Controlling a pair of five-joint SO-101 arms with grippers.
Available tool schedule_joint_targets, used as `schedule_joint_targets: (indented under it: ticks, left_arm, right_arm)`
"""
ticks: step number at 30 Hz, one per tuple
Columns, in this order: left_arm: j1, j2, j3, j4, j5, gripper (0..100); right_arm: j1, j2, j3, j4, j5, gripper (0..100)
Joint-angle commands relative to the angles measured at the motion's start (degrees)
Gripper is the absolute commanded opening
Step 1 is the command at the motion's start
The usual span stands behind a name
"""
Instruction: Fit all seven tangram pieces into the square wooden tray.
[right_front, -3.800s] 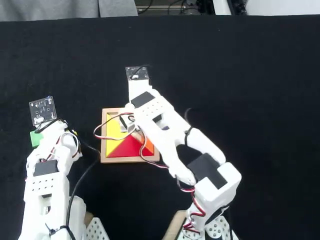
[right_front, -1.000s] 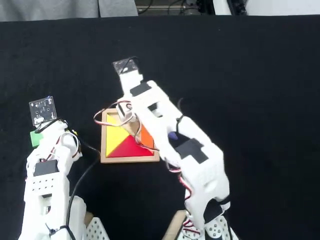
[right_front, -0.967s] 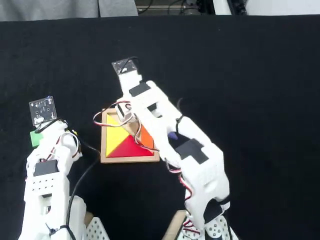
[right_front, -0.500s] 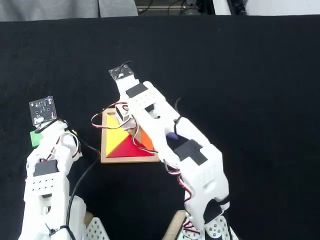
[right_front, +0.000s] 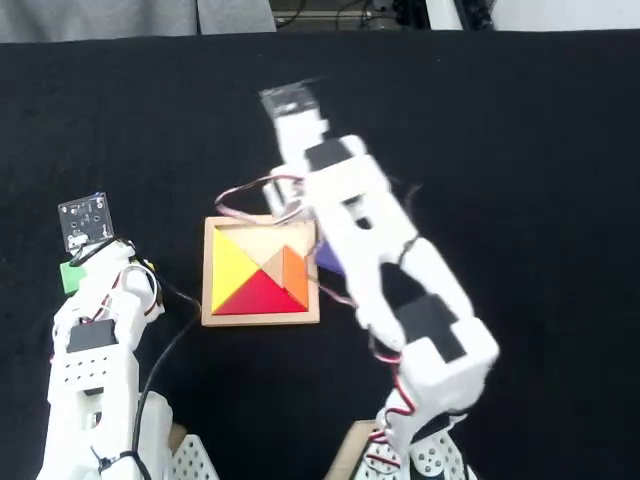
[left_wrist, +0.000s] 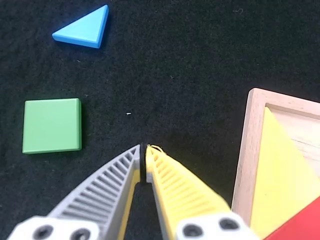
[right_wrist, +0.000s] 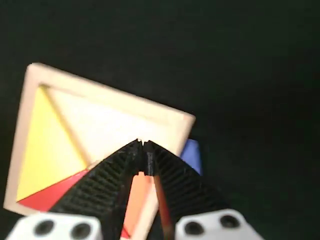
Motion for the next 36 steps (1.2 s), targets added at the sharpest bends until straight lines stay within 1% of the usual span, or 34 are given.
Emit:
schedule_joint_targets:
  ticks: [1, 4, 9, 12, 16, 18, 22, 24, 27, 33, 36]
  left_arm:
    - [0.1, -0.9, -0.2, -1.1, 0.3, 3]
    - [0.1, -0.9, -0.2, -1.1, 0.3, 3]
    - [0.1, -0.9, -0.2, -1.1, 0.3, 3]
    - [0.1, -0.9, -0.2, -1.1, 0.3, 3]
    - [0.0, -1.0, -0.2, -1.1, 0.3, 3]
    - [0.0, -1.0, -0.2, -1.1, 0.3, 3]
    - [-0.2, -1.0, -0.2, -1.1, 0.3, 3]
    - [-0.2, -1.0, -0.2, -1.1, 0.3, 3]
    - [-0.2, -1.0, -0.2, -1.1, 0.3, 3]
    - [-0.2, -1.0, -0.2, -1.1, 0.3, 3]
    - [-0.2, -1.0, -0.2, -1.1, 0.3, 3]
  right_arm:
    - [5.4, -9.4, 2.2, 0.4, 0.6, 1.1]
    - [7.3, -16.7, 6.6, 0.1, 0.6, 1.1]
    - [7.6, -28.3, 16.1, -0.1, 1.6, 1.1]
    - [7.6, -31.6, 21.0, -0.2, 8.7, 1.2]
    - [6.7, -30.7, 27.3, -1.8, 16.3, 1.8]
    - [6.7, -29.5, 30.9, -4.7, 19.7, 6.5]
    - [6.2, -28.9, 39.0, -11.8, 28.0, 23.3]
    - [5.4, -30.0, 41.9, -15.2, 30.3, 24.1]
    - [4.6, -31.8, 43.9, -17.4, 30.9, 22.8]
    - [-1.3, -31.8, 45.3, -17.7, 30.8, 23.0]
    - [-1.8, -31.8, 44.4, -17.8, 30.7, 23.0]
